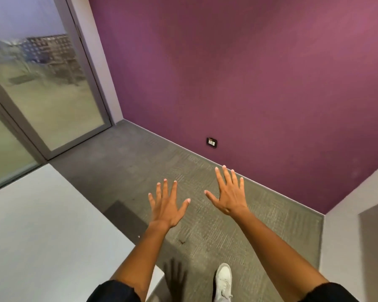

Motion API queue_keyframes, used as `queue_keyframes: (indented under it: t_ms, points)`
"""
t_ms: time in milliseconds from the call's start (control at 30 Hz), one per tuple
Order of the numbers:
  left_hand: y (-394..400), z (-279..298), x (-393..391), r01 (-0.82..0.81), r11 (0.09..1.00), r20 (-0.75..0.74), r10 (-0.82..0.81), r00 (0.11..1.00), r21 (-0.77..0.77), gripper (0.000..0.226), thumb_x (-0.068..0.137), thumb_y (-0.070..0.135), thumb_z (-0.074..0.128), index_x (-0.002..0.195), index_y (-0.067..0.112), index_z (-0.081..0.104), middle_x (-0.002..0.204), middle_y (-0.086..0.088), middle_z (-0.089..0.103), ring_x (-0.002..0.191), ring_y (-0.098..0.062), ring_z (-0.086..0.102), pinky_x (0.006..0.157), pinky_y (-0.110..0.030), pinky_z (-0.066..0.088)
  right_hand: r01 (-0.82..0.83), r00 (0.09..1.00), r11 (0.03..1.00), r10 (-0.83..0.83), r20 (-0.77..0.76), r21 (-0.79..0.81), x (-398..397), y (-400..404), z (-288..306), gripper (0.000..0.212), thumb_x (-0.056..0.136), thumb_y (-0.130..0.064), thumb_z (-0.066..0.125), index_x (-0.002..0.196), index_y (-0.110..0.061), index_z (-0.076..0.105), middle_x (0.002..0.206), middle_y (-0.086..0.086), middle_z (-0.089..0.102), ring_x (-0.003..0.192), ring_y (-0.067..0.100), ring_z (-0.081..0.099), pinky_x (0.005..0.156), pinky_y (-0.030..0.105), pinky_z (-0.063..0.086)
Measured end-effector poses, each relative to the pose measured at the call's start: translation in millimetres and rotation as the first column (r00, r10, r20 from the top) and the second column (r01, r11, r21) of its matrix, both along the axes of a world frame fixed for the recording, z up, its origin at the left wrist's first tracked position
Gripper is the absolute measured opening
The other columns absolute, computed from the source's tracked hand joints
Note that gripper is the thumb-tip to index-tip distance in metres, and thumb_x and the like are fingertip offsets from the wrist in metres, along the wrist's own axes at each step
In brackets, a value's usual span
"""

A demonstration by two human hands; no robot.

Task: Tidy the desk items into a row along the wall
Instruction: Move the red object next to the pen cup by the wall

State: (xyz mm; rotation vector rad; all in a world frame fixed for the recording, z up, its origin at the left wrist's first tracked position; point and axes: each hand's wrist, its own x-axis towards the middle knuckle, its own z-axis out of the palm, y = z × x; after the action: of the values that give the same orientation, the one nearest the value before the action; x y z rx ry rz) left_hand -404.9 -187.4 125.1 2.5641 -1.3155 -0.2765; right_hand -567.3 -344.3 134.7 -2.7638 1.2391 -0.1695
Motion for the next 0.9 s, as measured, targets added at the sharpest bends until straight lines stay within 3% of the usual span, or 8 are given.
queue_keyframes:
  t_ms: [433, 767, 900]
  points:
    - [-196, -7, 123, -0.273, 0.961, -0.010, 0.274, 0.962, 0.044, 0.083, 0.087, 0.072, 0.029, 0.152, 0.028, 0.002, 0.161, -0.008, -0.008, 0.147, -0.030, -0.011, 0.114, -0.060, -0.003, -0.249, 0.967, 0.968, 0.249, -0.051, 0.017, 158, -241, -8, 0.091, 0.083, -0.081, 0.015, 0.152, -0.028, -0.012, 0.162, 0.005, -0.009, 0.149, 0.032, -0.004, 0.117, 0.057, 0.000]
    - [-256, -23, 254, -0.474, 0.879, -0.030, 0.475, 0.879, 0.054, 0.083, 0.086, 0.072, 0.028, 0.152, 0.028, 0.004, 0.161, -0.009, -0.006, 0.147, -0.032, -0.009, 0.114, -0.061, 0.000, -0.478, 0.875, 0.877, 0.480, -0.063, 0.038, 346, -304, -19, 0.090, 0.082, -0.080, 0.011, 0.150, -0.029, -0.017, 0.162, 0.005, -0.011, 0.149, 0.032, -0.007, 0.118, 0.059, 0.003]
    - [-267, -34, 341, -0.543, 0.839, -0.017, 0.544, 0.839, 0.045, 0.083, 0.086, 0.072, 0.025, 0.152, 0.026, 0.002, 0.160, -0.010, -0.009, 0.147, -0.032, -0.010, 0.115, -0.061, 0.000, -0.550, 0.831, 0.834, 0.552, -0.062, 0.047, 452, -316, -29, 0.091, 0.082, -0.080, 0.016, 0.151, -0.028, -0.015, 0.162, 0.005, -0.012, 0.149, 0.032, -0.008, 0.118, 0.058, 0.001]
